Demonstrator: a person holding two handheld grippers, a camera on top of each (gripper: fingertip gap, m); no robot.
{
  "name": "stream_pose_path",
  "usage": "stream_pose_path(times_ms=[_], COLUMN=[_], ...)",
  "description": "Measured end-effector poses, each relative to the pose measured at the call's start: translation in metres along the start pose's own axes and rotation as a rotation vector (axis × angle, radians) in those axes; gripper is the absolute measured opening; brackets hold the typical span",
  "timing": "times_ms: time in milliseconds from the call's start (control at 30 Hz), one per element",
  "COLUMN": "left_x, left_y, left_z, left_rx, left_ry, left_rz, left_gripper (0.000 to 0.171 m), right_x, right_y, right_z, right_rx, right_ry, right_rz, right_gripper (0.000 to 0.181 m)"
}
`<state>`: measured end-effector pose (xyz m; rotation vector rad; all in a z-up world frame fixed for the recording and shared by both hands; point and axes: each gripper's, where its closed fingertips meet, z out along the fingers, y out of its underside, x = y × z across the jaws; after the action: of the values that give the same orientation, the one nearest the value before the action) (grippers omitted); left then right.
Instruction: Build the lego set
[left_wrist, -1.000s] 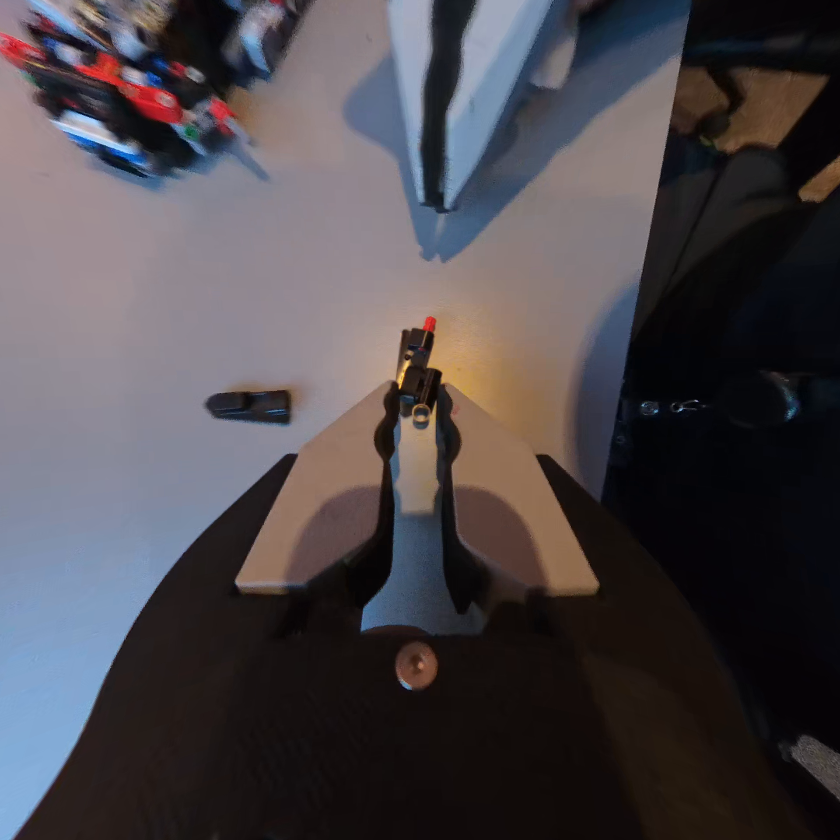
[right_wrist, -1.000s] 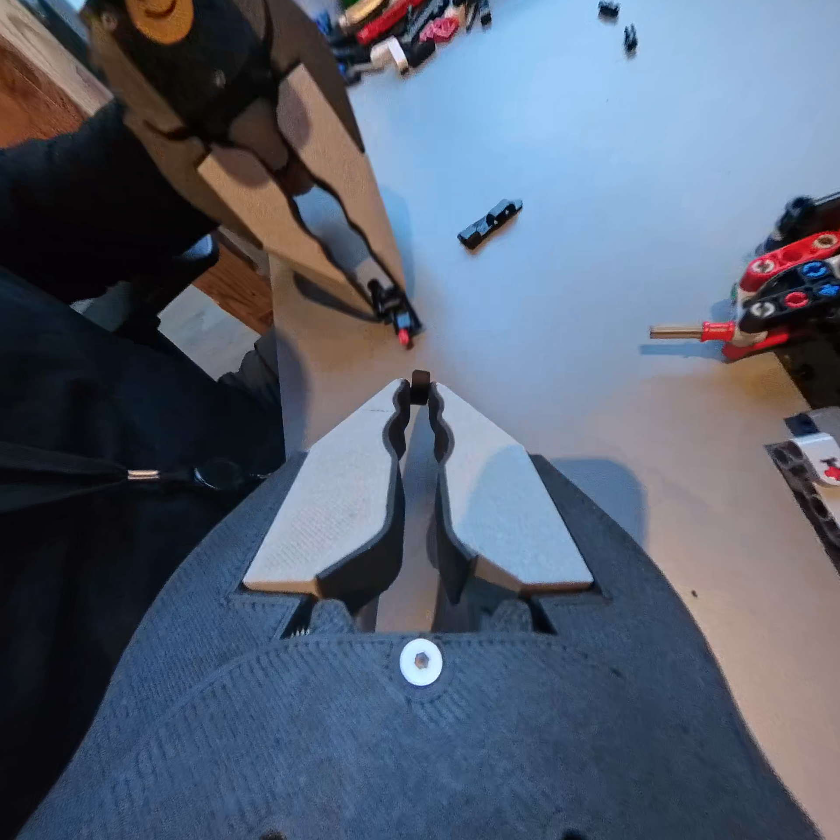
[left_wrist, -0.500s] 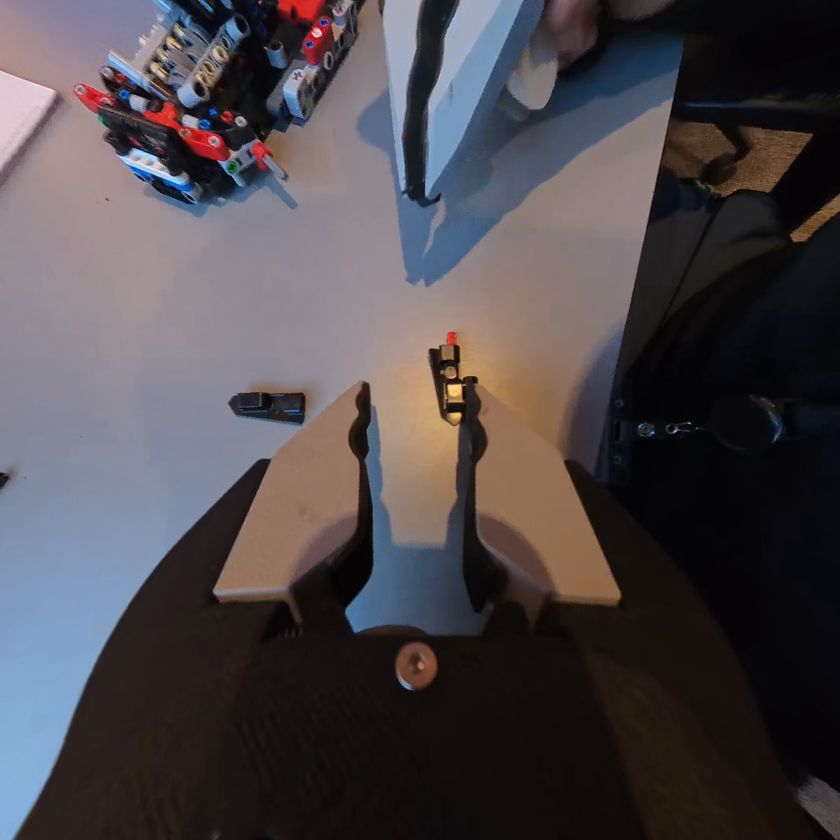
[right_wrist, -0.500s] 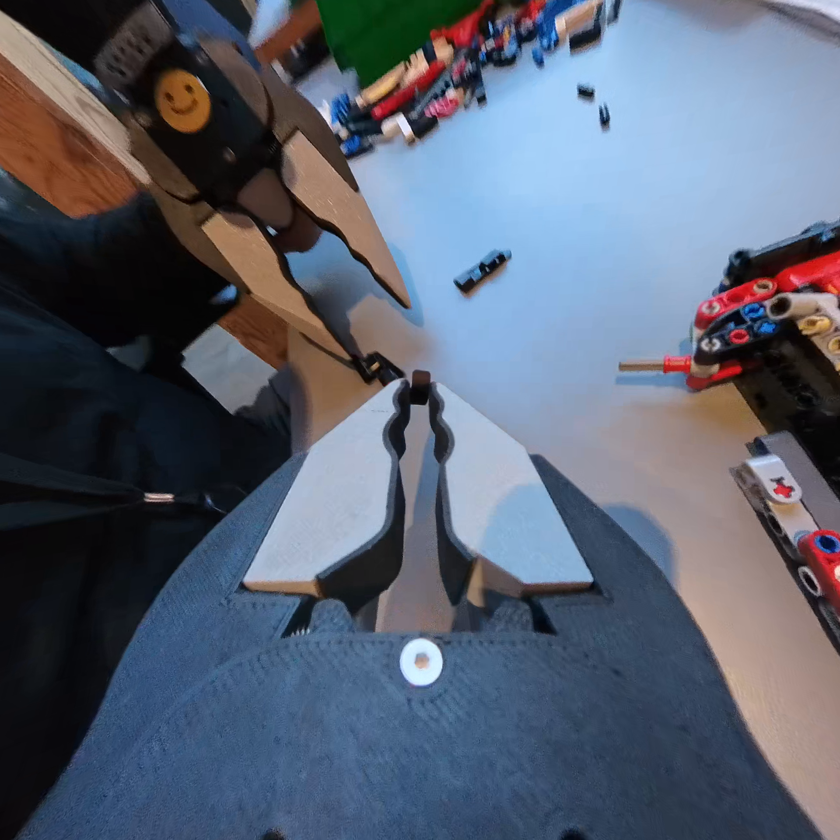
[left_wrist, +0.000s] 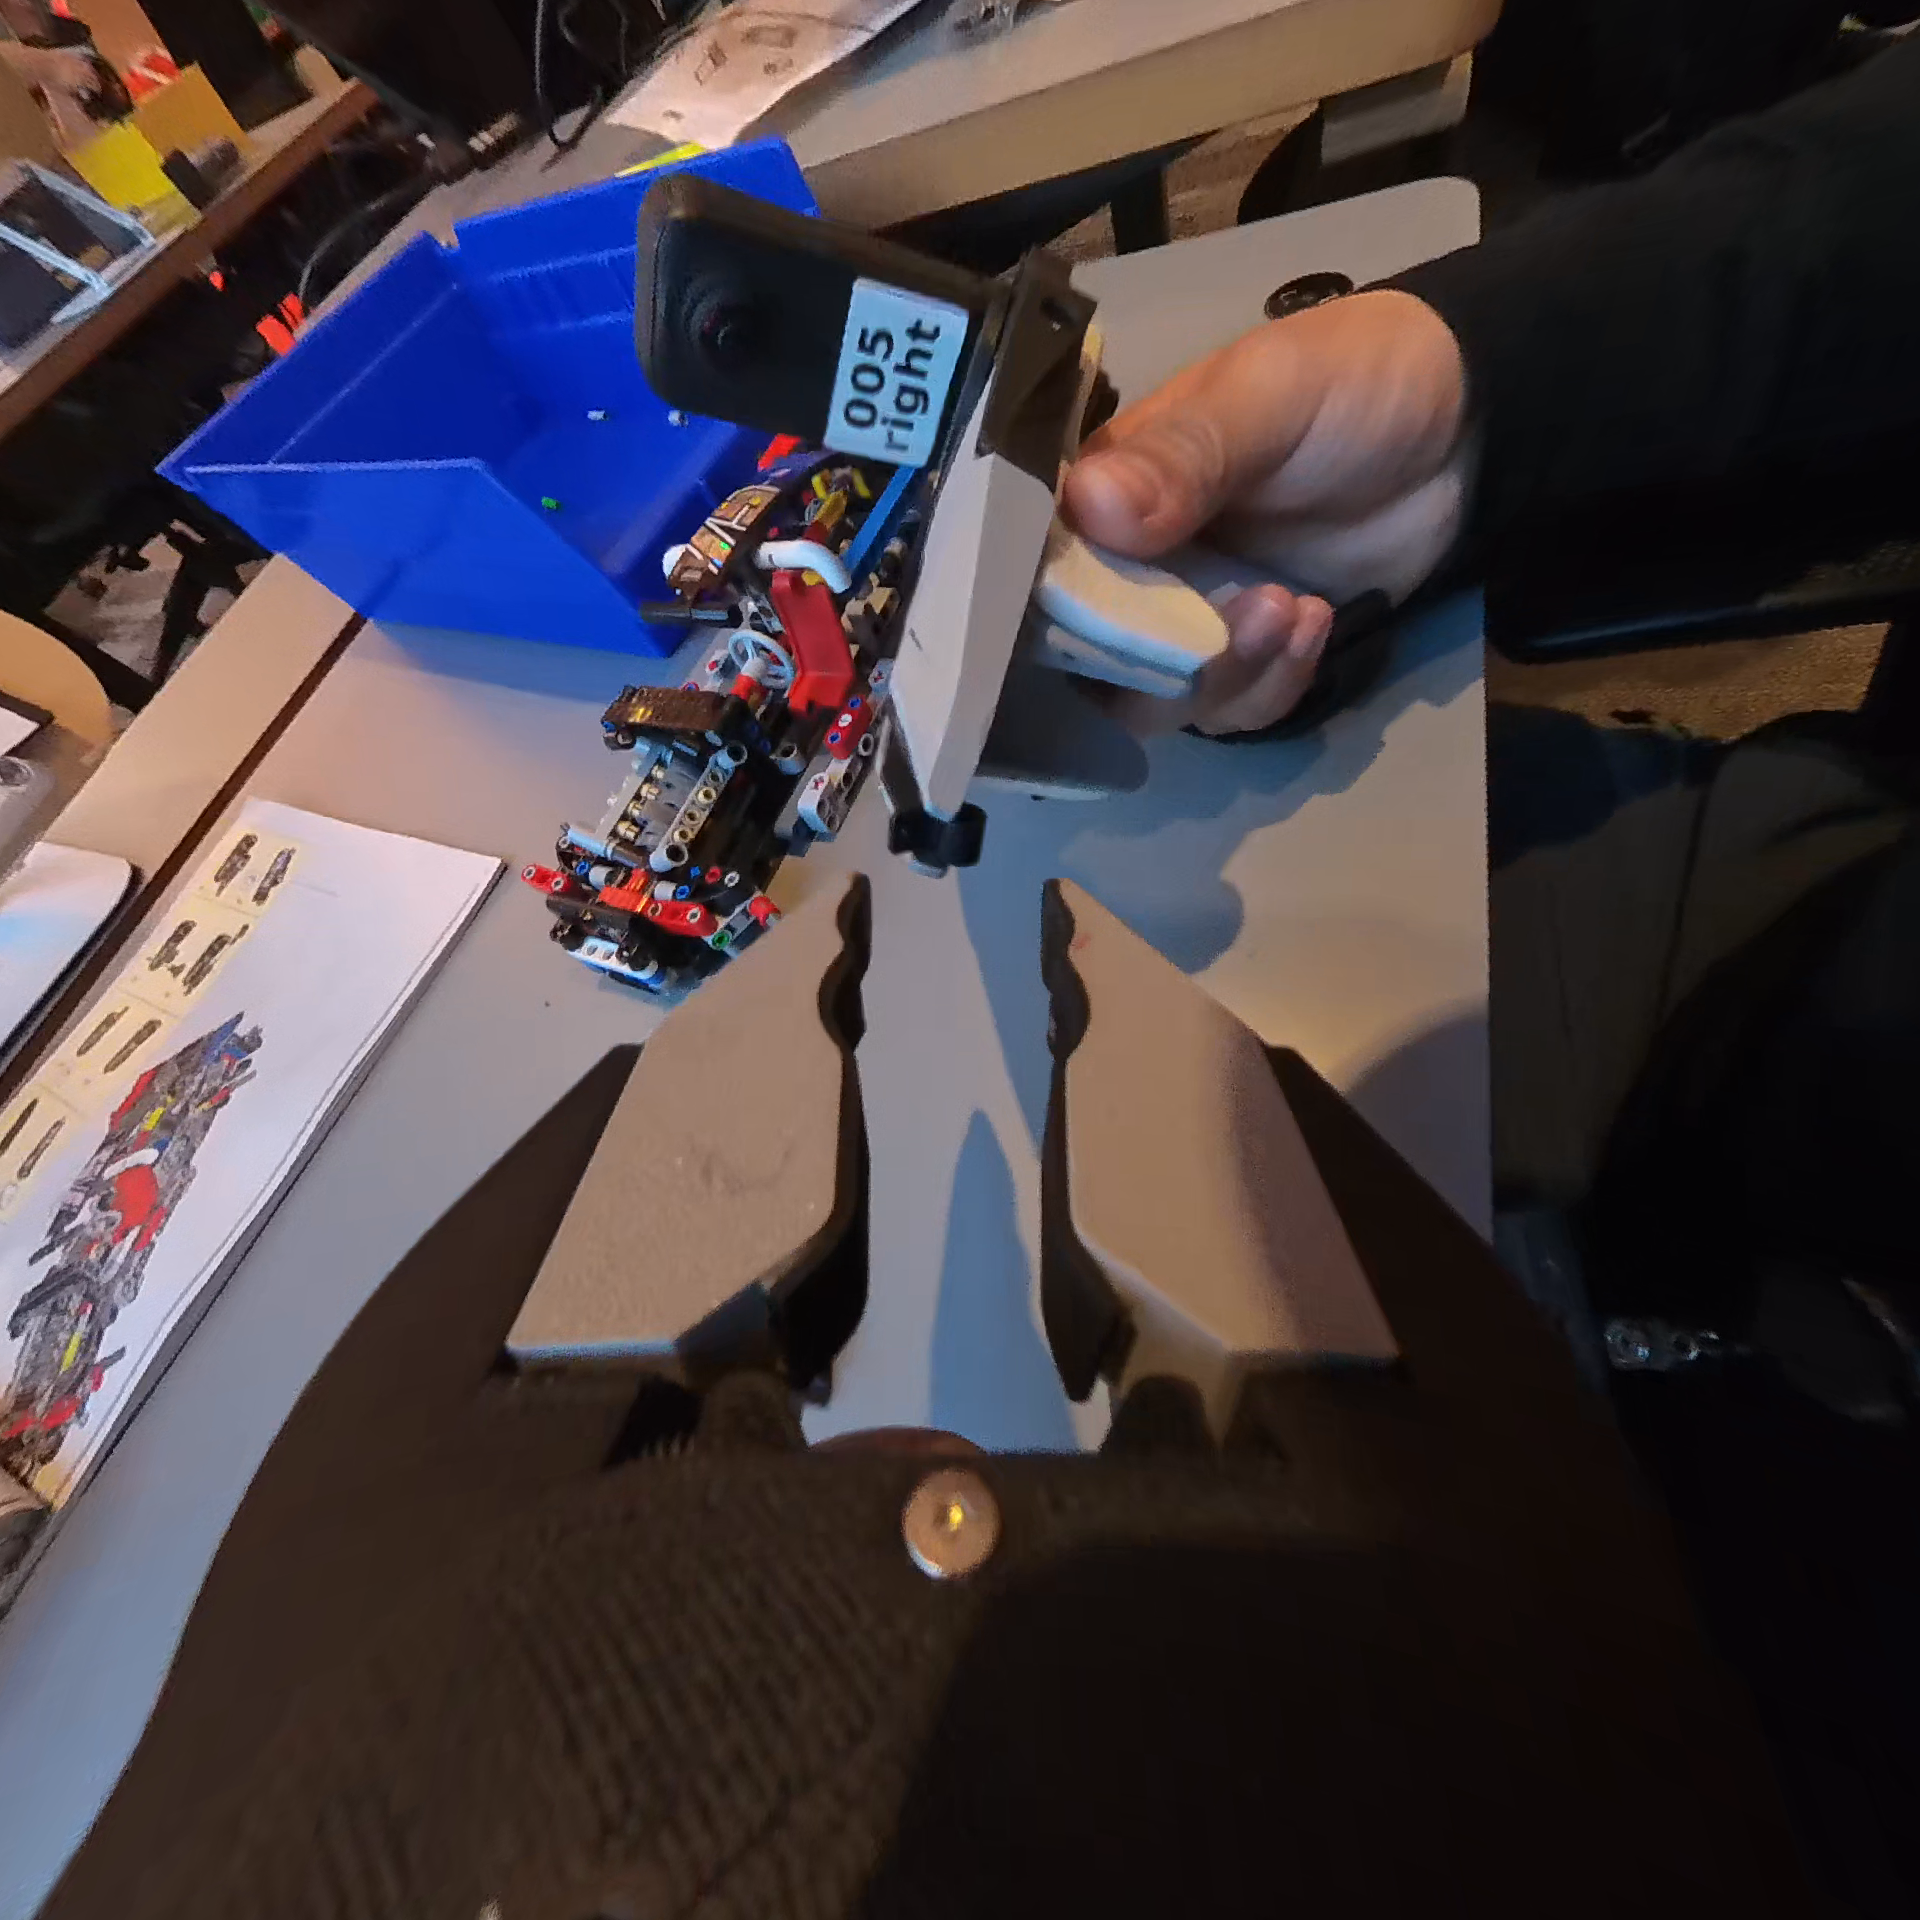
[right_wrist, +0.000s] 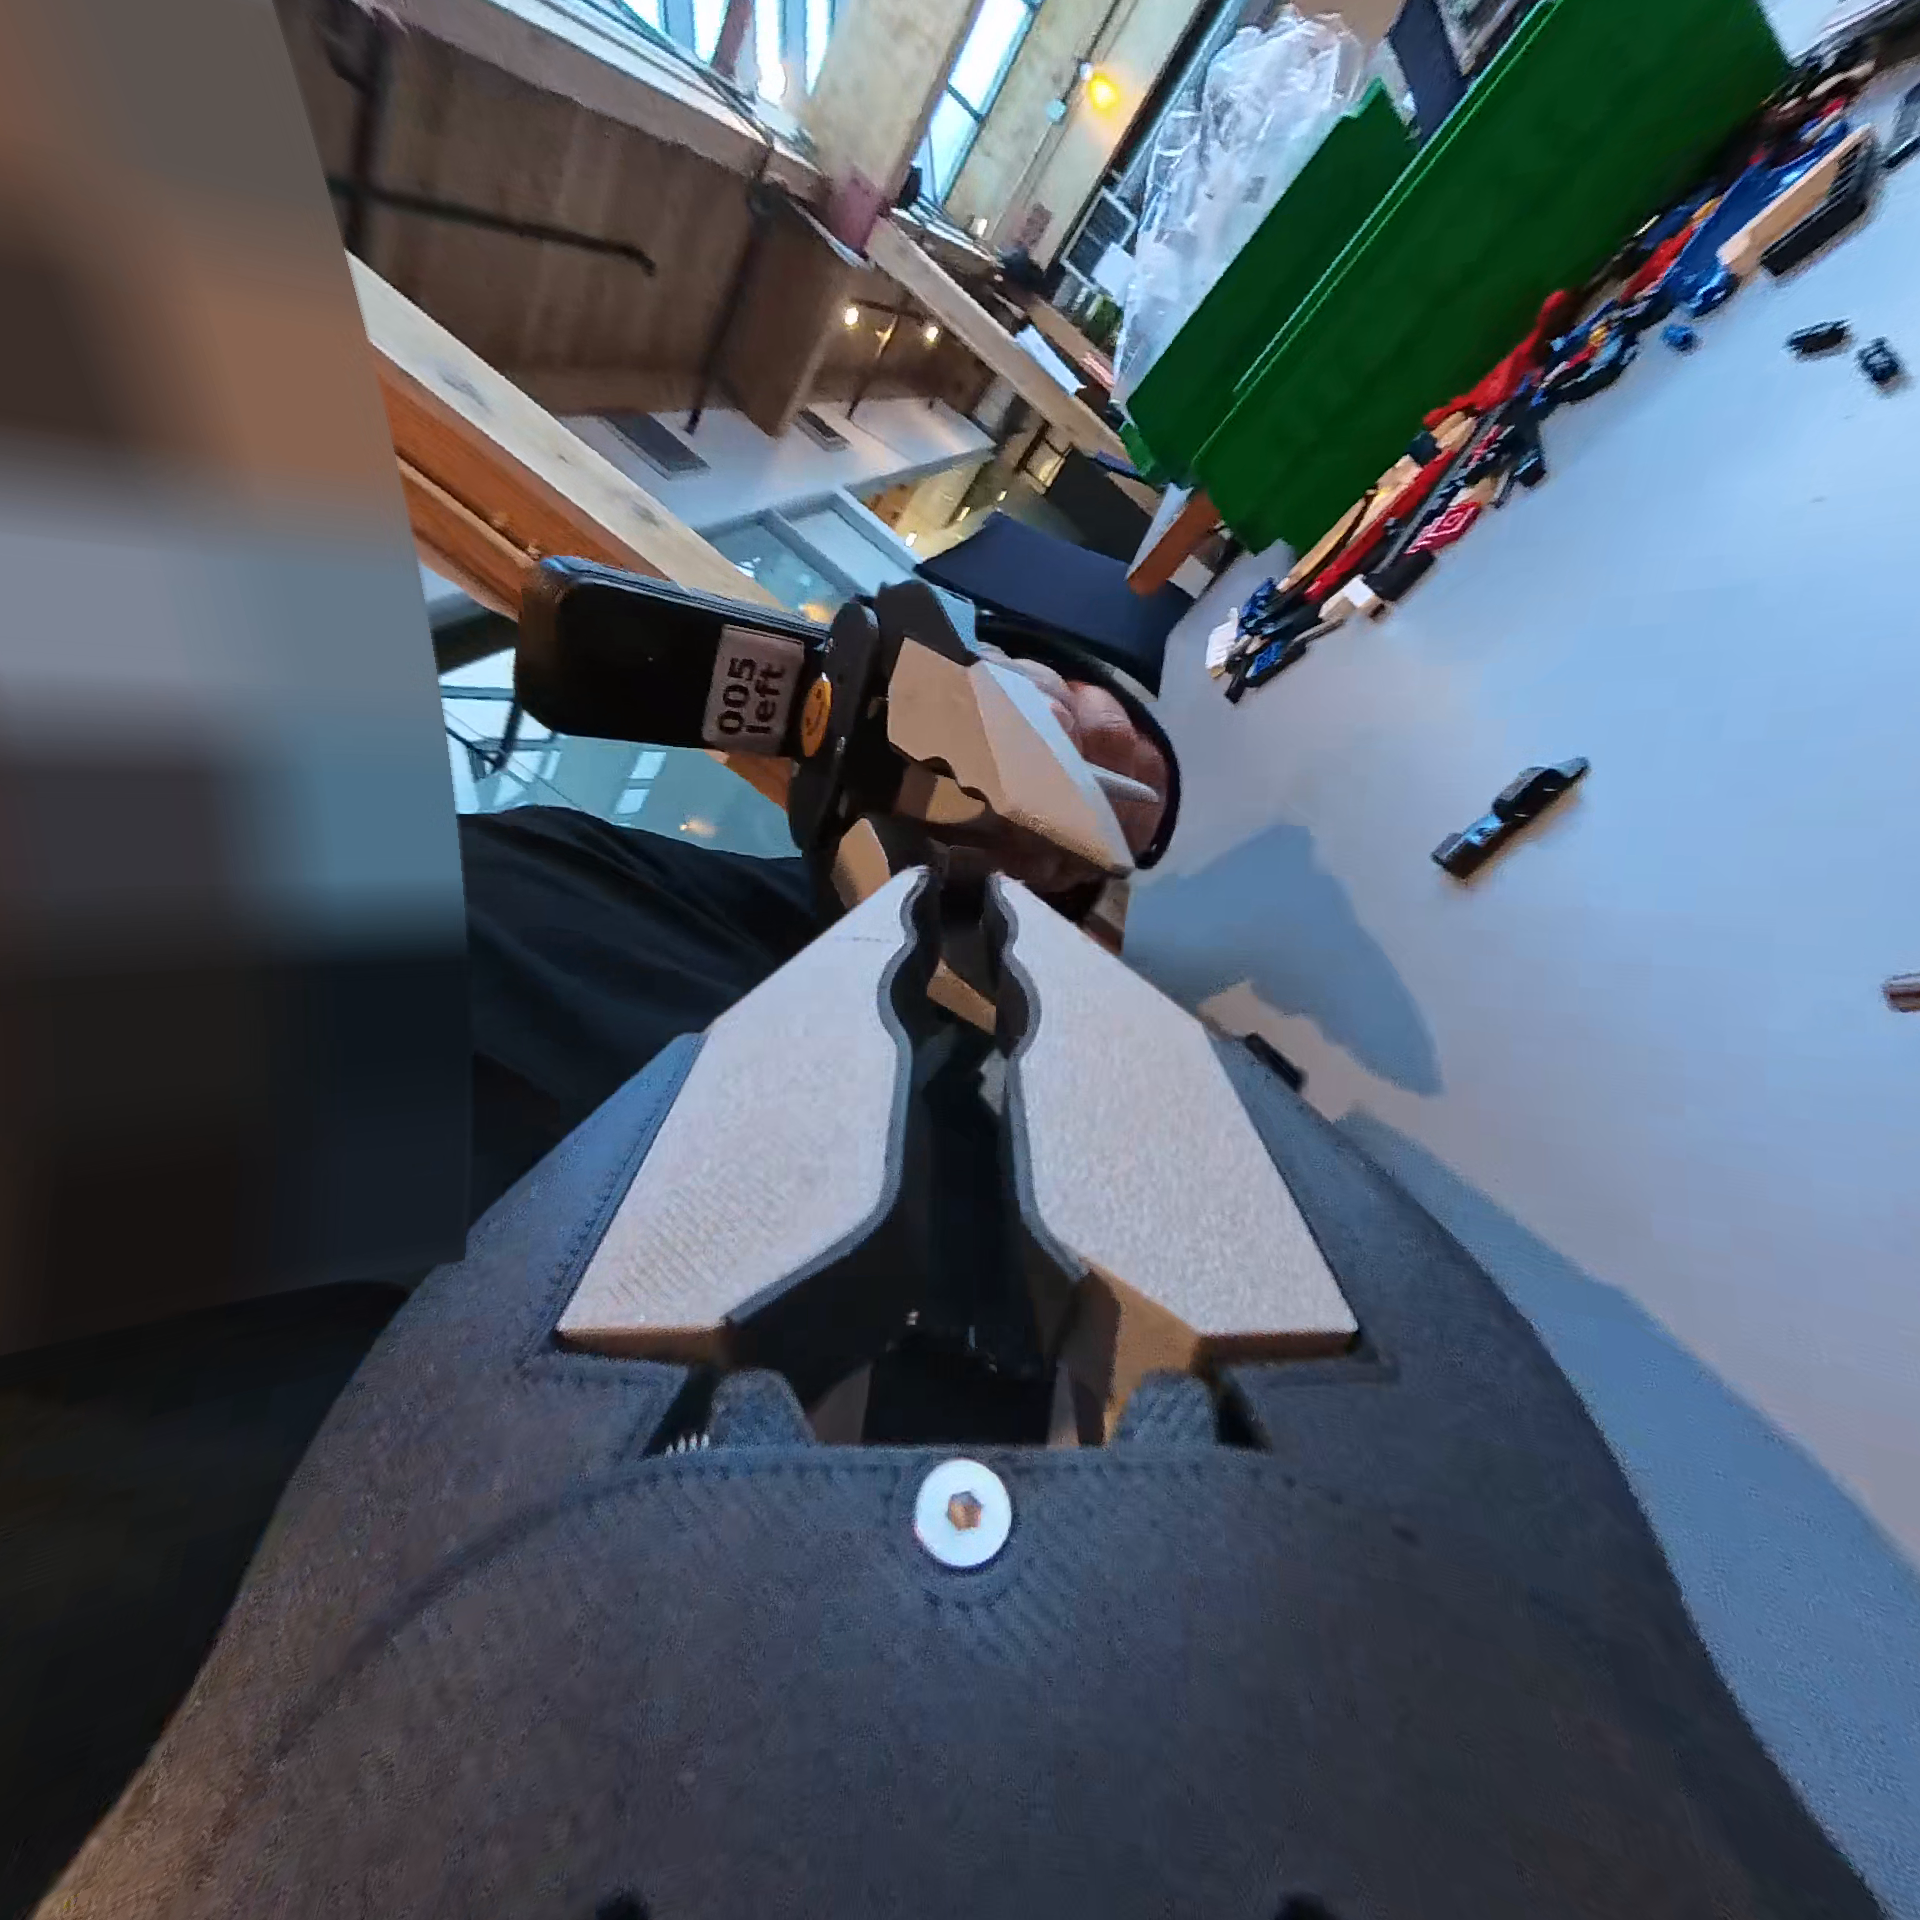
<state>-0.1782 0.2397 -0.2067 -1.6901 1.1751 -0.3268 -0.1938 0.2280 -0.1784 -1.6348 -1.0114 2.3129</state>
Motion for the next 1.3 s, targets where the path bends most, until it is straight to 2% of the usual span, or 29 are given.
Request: stream_pose_path(times_ms=[400, 633, 833, 1100, 1300], left_x=[0.002, -0.004, -0.010, -0.015, -0.012], left_y=[-0.004, 0.000, 0.003, 0.005, 0.017], left_z=[0.004, 0.007, 0.013, 0.013, 0.021], left_rx=[0.030, 0.036, 0.053, 0.070, -0.004], left_ry=[0.023, 0.012, 0.021, 0.014, 0.019], left_rz=[0.022, 0.030, -0.009, -0.024, -0.040], left_gripper=[0.013, 0.012, 0.019, 0.008, 0.005], right_x=[-0.002, 0.005, 0.013, 0.014, 0.026], right_y=[0.006, 0.002, -0.006, -0.007, 0.000], right_z=[0.006, 0.006, 0.001, 0.001, -0.005], right_rx=[-0.014, -0.002, 0.046, 0.044, 0.011], right_ry=[-0.065, -0.055, -0.066, -0.060, 0.053], right_rz=[0.049, 0.066, 0.116, 0.112, 0.106], right_gripper=[0.005, 0.005, 0.005, 0.005, 0.005])
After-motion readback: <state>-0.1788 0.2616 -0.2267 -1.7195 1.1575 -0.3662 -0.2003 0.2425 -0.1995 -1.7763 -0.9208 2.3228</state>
